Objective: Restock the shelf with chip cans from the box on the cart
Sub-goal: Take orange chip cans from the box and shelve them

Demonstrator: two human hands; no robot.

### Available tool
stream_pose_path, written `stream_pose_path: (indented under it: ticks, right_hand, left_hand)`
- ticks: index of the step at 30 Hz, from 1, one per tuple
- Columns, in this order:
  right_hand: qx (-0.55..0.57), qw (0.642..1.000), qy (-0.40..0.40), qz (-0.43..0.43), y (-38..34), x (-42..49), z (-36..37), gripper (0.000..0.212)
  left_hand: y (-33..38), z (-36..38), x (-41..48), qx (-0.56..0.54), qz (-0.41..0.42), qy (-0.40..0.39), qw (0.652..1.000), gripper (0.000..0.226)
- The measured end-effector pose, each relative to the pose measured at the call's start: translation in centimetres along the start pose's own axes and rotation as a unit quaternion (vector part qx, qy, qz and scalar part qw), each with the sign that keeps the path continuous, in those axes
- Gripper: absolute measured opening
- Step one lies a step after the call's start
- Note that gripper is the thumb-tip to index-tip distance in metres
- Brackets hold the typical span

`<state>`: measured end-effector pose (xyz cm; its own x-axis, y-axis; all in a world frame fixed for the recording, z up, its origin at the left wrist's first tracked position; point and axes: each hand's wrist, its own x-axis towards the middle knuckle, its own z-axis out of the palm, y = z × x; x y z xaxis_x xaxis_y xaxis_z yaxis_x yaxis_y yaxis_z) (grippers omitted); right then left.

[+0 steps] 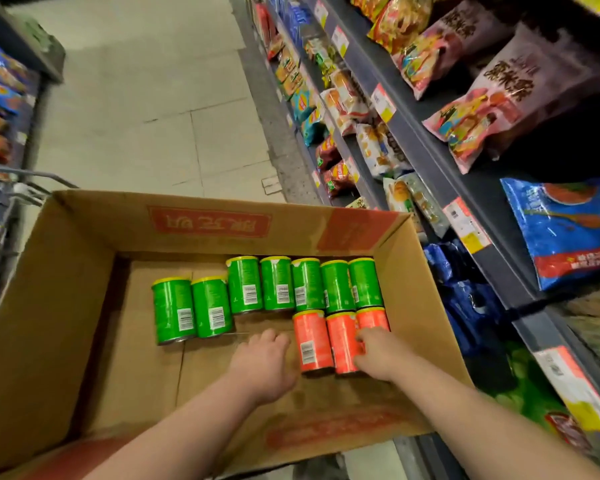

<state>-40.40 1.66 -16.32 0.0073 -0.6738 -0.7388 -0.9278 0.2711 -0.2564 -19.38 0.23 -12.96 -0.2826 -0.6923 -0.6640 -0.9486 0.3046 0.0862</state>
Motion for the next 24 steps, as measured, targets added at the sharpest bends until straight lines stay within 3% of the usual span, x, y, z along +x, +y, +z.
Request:
stream_pose_path:
  ticks: [5, 9, 12, 15, 24]
  right_hand:
    - [0.07, 0.997, -0.014, 0.01, 0.6, 3.8, 1.4, 0.04]
    - [0.163, 0.986, -0.02, 0.039, 0.7, 5.3, 2.9, 0.049]
    - [0.212, 0.973, -0.007, 0.091, 0.4, 5.9, 4.1, 0.061]
    - [0.243, 0.964, -0.001, 0.105, 0.1, 6.4, 5.1, 0.059]
    - [0.395, 0.907, -0.041, 0.139, -0.2, 7.4, 6.5, 0.07]
  left_hand:
    - [1.1, 1.5, 3.5, -0.106, -0.031, -0.035, 0.993, 0.064]
    - [1.6, 2.5, 5.6, -0.208, -0.069, -0.057, 0.974, 0.066]
    - [1.8, 3.2, 7.1, -0.31, -0.133, -0.07, 0.939, 0.068]
    - [2.0, 4.1, 8.5, -0.392, -0.182, -0.06, 0.9, 0.06]
    - [2.3, 6.2, 10.3, -0.454, -0.254, -0.024, 0.854, 0.075]
